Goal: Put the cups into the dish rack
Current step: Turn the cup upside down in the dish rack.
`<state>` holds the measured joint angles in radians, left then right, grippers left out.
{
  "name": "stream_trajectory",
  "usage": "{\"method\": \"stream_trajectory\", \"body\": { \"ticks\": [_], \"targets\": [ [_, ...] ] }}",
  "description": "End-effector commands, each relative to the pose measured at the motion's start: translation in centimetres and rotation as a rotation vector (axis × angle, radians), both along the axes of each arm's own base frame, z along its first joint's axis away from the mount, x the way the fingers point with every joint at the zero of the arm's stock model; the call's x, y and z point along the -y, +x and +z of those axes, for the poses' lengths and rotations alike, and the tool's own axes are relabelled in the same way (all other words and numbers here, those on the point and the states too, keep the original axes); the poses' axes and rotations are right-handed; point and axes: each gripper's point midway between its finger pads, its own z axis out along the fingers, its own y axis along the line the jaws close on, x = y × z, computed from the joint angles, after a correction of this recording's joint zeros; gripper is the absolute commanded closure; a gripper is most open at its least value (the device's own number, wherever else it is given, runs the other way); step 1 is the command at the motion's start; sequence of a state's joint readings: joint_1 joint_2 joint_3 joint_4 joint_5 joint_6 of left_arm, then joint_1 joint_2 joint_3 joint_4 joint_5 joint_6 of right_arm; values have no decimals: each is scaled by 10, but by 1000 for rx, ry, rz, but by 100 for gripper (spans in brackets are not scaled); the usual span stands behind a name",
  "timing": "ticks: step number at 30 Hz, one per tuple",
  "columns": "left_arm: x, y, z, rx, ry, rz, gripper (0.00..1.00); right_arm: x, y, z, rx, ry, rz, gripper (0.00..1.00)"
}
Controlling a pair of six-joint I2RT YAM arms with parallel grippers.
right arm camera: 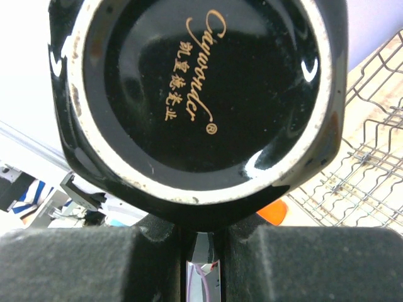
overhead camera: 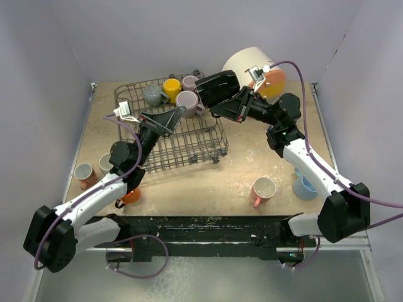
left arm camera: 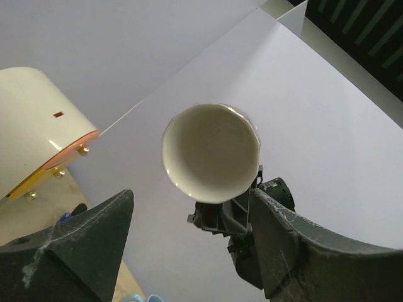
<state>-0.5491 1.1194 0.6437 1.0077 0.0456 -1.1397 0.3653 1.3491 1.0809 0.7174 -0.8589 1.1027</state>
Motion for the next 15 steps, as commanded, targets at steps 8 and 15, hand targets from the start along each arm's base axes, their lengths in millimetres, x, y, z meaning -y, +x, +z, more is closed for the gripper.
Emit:
{"method": "stream_trajectory", "body": {
  "ticks": [8,15],
  "targets": [
    [-44,-9,-65,-217,133,183,16,11,-15,46,273,23,-16,100],
    [-73,-11,-103,-400,268,318,12,11,-10,40,323,-30,-15,100]
  ]
}}
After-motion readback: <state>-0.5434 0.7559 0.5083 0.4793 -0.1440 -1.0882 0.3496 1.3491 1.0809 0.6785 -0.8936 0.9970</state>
